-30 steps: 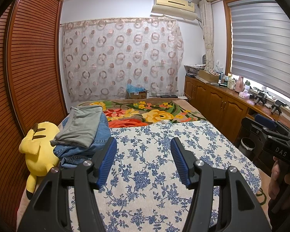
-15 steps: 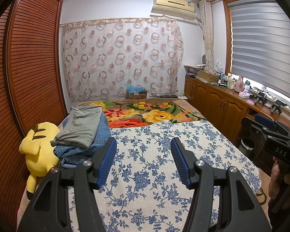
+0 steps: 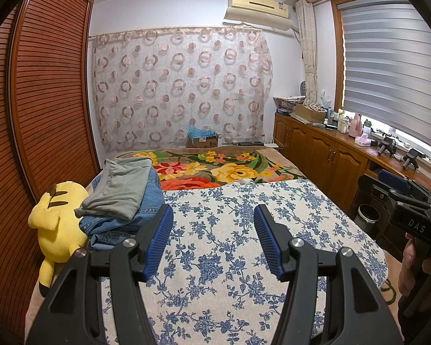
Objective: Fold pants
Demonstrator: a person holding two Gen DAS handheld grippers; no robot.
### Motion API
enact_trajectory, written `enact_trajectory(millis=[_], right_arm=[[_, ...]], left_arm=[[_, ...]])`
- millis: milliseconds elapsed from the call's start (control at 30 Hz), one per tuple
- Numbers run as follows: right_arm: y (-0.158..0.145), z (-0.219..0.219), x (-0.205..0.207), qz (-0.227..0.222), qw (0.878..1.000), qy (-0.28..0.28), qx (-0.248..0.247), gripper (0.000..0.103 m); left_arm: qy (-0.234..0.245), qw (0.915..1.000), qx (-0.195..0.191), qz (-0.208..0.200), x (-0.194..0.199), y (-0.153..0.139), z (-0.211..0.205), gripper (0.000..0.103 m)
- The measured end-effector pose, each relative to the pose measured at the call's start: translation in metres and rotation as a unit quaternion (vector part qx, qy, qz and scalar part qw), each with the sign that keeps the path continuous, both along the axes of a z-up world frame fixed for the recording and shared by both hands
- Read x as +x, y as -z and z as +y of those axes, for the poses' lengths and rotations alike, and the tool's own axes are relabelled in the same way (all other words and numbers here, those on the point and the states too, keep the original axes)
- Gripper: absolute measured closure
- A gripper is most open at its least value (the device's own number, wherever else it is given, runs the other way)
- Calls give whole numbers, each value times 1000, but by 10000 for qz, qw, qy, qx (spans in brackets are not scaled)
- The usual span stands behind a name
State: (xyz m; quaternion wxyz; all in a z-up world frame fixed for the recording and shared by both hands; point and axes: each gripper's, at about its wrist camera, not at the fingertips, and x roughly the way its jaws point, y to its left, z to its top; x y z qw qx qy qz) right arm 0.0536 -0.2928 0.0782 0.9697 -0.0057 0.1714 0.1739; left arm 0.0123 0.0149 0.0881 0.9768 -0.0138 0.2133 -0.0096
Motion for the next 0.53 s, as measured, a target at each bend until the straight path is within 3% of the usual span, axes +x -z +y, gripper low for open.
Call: enact_trajectory(millis=[533], right_arm=[[1, -1, 0, 6, 10000, 2, 7, 23]], left_arm=[[-4, 10000, -1, 1, 0, 0, 0, 44]])
